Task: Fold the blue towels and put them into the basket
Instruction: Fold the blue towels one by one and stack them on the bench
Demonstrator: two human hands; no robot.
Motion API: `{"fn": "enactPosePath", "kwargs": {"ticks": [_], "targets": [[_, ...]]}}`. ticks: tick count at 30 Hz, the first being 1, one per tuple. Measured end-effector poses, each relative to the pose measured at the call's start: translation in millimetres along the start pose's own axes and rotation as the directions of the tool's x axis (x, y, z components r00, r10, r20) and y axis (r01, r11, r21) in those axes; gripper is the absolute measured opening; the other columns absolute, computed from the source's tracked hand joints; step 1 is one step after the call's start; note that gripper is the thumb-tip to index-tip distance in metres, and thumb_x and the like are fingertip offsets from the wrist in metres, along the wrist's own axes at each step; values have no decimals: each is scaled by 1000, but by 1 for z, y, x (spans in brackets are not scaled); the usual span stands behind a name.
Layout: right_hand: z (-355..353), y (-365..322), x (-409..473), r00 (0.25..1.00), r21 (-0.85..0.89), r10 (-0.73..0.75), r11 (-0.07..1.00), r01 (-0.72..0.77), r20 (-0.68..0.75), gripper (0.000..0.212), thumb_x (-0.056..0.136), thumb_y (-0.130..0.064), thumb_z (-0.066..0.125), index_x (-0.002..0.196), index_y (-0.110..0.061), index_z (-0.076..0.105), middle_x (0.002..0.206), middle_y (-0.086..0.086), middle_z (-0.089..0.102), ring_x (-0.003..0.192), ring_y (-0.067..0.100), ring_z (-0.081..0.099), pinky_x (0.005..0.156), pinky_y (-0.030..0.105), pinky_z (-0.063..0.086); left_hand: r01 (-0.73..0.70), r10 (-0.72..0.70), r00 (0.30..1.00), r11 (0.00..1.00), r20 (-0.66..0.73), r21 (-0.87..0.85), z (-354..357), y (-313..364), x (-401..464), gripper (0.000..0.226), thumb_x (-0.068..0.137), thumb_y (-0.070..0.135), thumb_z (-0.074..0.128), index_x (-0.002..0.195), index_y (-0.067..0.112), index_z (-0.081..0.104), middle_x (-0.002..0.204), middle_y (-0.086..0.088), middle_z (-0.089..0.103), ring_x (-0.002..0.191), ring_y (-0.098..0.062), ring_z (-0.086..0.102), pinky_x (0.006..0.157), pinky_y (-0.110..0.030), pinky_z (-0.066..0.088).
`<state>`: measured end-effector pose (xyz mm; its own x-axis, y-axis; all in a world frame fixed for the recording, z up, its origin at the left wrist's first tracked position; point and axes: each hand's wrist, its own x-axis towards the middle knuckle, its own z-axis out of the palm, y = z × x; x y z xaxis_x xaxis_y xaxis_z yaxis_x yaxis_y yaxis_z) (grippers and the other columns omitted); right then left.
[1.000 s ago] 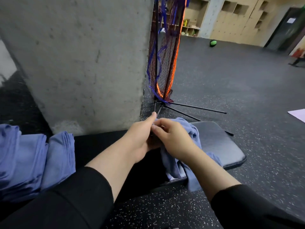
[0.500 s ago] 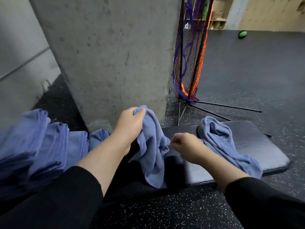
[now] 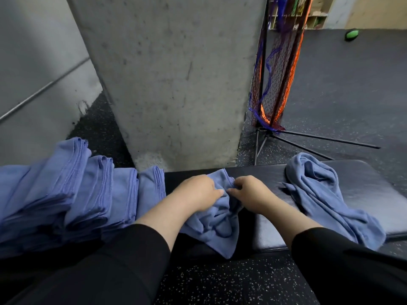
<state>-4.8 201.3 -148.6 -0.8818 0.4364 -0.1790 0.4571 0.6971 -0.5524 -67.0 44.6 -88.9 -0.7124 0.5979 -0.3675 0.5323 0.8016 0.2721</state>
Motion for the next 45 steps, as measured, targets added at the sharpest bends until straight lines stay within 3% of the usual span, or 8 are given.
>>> {"fn": "enactPosePath", "kwargs": {"ticks": [3, 10, 19, 26, 35, 39, 41, 45], "targets": [[-6, -6, 0, 994, 8, -32, 999, 33, -102, 38, 90, -26, 63, 60, -17, 40, 57, -2, 45, 65, 22, 43, 52, 29, 32, 28, -36, 992, 998, -117, -65, 4, -9, 9, 35, 97, 48, 54, 75, 21, 52, 86, -3, 63, 84, -25, 59, 66, -31, 41], [-34, -13, -2, 951, 314, -234, 904, 290, -202, 18, 91, -21, 65, 76, -18, 54, 63, -8, 50, 61, 7, 40, 62, 31, 38, -176, 29, 943, 888, -332, -424, -12, -6, 16, 47, 105, 37, 46, 150, 23, 43, 148, -4, 51, 134, -24, 49, 107, -37, 41], [-46, -17, -23, 951, 427, -294, 851, 306, -95, 10, 90, -27, 74, 87, -18, 74, 85, 4, 74, 73, 5, 58, 77, 41, 53, -118, -34, 984, 597, -173, -793, -3, 7, 11, 41, 99, 41, 60, 65, 18, 65, 53, 13, 52, 60, -9, 45, 62, -26, 37], [-53, -28, -33, 954, 322, -289, 899, 297, -74, 18, 93, -31, 71, 83, -16, 74, 77, 12, 69, 65, 7, 50, 66, 34, 47, -94, -160, 961, 576, -225, -812, -6, 6, 10, 20, 92, 24, 64, 74, 16, 67, 66, 0, 58, 67, -18, 51, 67, -33, 41], [-80, -23, -26, 913, 161, -77, 975, 153, -400, 17, 98, -30, 58, 92, -18, 68, 78, -3, 66, 79, 21, 59, 66, 32, 38, -91, -410, 906, 43, -101, -995, -35, -19, 6, 15, 92, 23, 59, 86, 9, 64, 93, -17, 63, 84, -28, 61, 77, -38, 48], [-83, -27, -29, 903, 140, -133, 969, 206, -409, 16, 99, -32, 58, 93, -20, 66, 80, -2, 66, 79, 20, 59, 65, 32, 36, -178, -319, 853, 567, -414, -804, -32, -25, 0, 26, 103, 30, 50, 83, 14, 53, 79, 0, 54, 77, -21, 49, 67, -30, 39], [-79, -32, -32, 913, 177, -204, 944, 279, -352, 14, 98, -33, 61, 90, -21, 65, 74, -2, 66, 69, 15, 55, 65, 32, 40, -233, -154, 817, 794, -556, -562, -31, -21, -4, 19, 100, 35, 57, 110, 19, 61, 107, 0, 63, 100, -23, 58, 85, -34, 46], [-73, -43, -40, 912, 211, -311, 905, 370, -266, 12, 98, -29, 63, 88, -23, 65, 66, -7, 60, 61, 5, 46, 61, 27, 40, -402, 256, 886, 839, -386, -368, -25, -4, -10, 55, 104, 29, 52, 155, 22, 34, 158, 4, 37, 144, -12, 36, 117, -27, 28]]}}
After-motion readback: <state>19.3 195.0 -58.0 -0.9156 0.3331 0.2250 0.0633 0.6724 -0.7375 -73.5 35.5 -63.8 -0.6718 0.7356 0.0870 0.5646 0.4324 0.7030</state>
